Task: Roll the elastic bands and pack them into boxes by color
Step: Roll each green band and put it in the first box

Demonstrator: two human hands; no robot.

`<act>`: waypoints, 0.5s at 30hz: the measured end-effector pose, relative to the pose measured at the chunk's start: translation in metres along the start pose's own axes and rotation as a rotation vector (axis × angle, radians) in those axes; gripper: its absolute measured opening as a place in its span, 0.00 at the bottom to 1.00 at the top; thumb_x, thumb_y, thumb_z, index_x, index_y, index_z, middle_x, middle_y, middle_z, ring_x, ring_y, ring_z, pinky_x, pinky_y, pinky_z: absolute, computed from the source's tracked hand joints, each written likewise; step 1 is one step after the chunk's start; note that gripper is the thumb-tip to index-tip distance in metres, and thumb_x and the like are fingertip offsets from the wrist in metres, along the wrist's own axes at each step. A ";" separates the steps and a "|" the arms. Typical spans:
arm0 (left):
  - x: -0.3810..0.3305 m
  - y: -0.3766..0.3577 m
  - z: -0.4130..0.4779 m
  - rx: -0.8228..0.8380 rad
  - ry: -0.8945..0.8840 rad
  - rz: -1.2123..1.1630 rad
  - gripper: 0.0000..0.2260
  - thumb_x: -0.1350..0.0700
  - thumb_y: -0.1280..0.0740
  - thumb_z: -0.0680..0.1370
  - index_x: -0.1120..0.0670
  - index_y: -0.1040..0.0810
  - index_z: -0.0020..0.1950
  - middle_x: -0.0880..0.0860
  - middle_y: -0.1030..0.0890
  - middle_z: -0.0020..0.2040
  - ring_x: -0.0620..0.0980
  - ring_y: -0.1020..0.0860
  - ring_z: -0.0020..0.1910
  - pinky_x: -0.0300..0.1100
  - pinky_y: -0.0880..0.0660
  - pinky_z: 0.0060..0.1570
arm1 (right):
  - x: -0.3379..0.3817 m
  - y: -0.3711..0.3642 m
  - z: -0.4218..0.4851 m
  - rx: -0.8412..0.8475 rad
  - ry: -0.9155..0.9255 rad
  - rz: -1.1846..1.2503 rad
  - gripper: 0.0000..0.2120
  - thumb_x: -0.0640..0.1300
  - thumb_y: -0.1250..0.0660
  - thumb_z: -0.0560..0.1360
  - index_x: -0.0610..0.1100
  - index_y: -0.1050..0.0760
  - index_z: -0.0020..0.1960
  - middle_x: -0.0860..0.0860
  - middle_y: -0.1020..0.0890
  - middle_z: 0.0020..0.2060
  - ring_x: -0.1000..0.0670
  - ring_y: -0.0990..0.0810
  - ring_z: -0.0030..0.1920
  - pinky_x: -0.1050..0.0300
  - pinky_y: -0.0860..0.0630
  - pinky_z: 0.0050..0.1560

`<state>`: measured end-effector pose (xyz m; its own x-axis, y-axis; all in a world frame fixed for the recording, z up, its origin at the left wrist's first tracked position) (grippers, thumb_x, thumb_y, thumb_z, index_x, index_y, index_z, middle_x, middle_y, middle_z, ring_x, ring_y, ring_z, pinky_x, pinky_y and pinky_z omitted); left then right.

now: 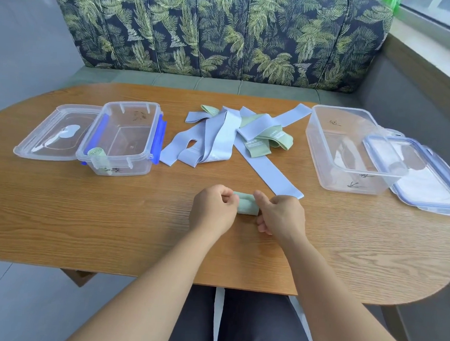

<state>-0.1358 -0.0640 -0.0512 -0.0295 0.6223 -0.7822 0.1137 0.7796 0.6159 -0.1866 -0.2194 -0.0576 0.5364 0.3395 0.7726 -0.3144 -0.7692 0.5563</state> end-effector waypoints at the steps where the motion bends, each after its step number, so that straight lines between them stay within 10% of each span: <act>1: -0.001 0.000 0.002 0.003 0.000 0.011 0.06 0.51 0.34 0.78 0.51 0.18 0.51 0.44 0.20 0.44 0.47 0.21 0.48 0.44 0.23 0.50 | -0.001 0.001 0.000 0.005 0.020 0.038 0.22 0.59 0.34 0.76 0.39 0.22 0.40 0.47 0.16 0.29 0.49 0.16 0.30 0.45 0.18 0.46; 10: -0.008 0.001 0.016 0.023 0.019 0.110 0.13 0.45 0.34 0.77 0.53 0.18 0.41 0.48 0.18 0.38 0.50 0.20 0.42 0.45 0.22 0.42 | 0.001 0.002 -0.002 0.061 0.080 0.113 0.13 0.51 0.28 0.72 0.48 0.24 0.54 0.51 0.17 0.38 0.54 0.18 0.30 0.51 0.20 0.41; 15: -0.010 -0.002 0.020 0.120 -0.013 0.062 0.14 0.44 0.33 0.77 0.52 0.18 0.54 0.46 0.18 0.49 0.47 0.21 0.52 0.45 0.23 0.54 | 0.002 0.000 0.008 0.082 0.047 0.102 0.15 0.53 0.28 0.72 0.46 0.24 0.54 0.49 0.17 0.37 0.52 0.17 0.31 0.48 0.19 0.44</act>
<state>-0.1160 -0.0726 -0.0464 -0.0060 0.6674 -0.7446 0.2326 0.7252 0.6481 -0.1796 -0.2229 -0.0582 0.4668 0.2812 0.8385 -0.2993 -0.8419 0.4489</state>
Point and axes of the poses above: each hand's wrist, its own z-axis towards the middle knuckle, its own y-axis out of the back of the hand, x = y × z, the point moved 5 cm from there along z, towards the middle knuckle
